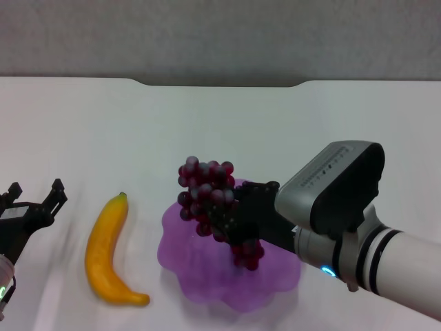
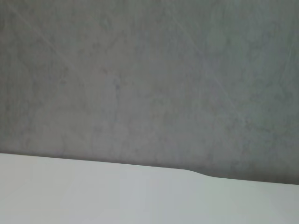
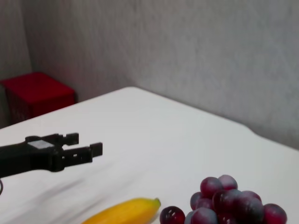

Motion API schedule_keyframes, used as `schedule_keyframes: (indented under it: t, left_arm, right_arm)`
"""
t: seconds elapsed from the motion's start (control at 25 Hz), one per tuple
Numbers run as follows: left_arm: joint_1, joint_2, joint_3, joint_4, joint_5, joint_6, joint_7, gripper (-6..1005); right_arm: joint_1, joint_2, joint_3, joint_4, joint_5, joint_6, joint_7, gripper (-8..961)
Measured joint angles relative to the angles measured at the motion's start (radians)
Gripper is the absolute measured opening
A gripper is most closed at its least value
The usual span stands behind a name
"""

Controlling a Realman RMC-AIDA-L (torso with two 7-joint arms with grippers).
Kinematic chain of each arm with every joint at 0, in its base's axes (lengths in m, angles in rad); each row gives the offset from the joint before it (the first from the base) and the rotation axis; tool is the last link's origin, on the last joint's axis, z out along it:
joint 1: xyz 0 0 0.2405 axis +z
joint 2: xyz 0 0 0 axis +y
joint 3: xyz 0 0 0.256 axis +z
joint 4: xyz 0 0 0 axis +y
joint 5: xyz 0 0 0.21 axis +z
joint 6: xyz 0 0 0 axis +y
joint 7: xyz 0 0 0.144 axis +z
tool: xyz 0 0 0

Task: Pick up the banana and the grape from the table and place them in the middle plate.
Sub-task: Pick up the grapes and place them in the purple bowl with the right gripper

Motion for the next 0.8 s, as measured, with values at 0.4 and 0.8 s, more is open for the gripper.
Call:
schedule_keyframes:
  t: [0.4,0.8]
  left_arm:
    - [0.002,0.0,0.0,0.0,0.0,0.0,0.007,844]
    - [0.0,0.0,-0.005,-0.001,0.0,0.0,0.007,844]
  right_arm:
    - [0.014,0.001,0.129,0.048,0.002,0.271,0.071,353]
    - [0.108,0.002,0.216,-0.073,0.011,0.381,0.121,352]
